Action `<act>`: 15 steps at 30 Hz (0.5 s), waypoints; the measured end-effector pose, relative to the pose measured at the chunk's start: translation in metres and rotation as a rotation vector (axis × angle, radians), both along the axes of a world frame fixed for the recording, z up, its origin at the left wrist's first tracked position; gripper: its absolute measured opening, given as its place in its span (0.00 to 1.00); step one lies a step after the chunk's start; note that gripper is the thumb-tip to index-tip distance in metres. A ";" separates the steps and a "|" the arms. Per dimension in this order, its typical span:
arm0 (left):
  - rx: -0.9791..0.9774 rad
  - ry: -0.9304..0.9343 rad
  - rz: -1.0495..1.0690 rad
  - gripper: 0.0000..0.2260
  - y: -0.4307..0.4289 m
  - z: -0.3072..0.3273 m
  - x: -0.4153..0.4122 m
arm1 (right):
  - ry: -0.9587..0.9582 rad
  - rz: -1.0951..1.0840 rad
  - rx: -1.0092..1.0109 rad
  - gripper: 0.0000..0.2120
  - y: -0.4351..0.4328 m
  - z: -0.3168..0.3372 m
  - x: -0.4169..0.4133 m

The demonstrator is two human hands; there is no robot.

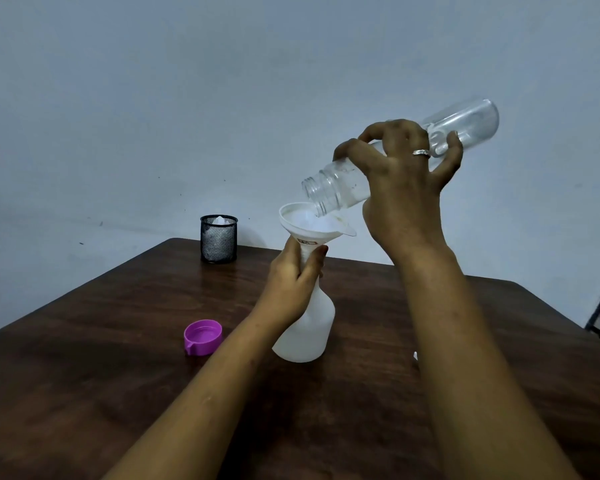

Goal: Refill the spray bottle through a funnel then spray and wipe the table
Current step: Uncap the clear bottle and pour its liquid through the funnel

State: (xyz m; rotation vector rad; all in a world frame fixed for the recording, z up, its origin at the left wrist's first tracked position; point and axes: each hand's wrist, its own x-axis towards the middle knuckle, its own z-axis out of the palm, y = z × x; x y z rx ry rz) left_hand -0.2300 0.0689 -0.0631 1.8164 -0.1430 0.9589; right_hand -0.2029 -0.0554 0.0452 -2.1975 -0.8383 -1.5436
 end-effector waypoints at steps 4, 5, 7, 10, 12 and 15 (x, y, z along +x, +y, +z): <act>0.002 0.002 0.005 0.05 0.000 -0.001 0.001 | -0.025 0.004 0.006 0.35 0.000 0.000 0.003; 0.002 0.001 0.003 0.04 0.000 -0.001 0.001 | -0.029 0.007 0.006 0.35 -0.001 0.000 0.003; 0.004 0.005 0.002 0.04 0.000 -0.001 0.001 | -0.037 0.003 0.004 0.35 -0.001 0.000 0.004; 0.000 0.015 -0.002 0.03 0.001 0.000 0.001 | -0.061 -0.001 0.015 0.34 0.000 0.000 0.003; -0.008 0.025 -0.023 0.01 0.002 0.000 0.000 | -0.085 -0.005 0.032 0.32 0.001 0.000 0.004; -0.025 0.033 -0.063 0.02 0.002 0.001 -0.001 | -0.114 -0.007 0.043 0.30 0.001 0.000 0.005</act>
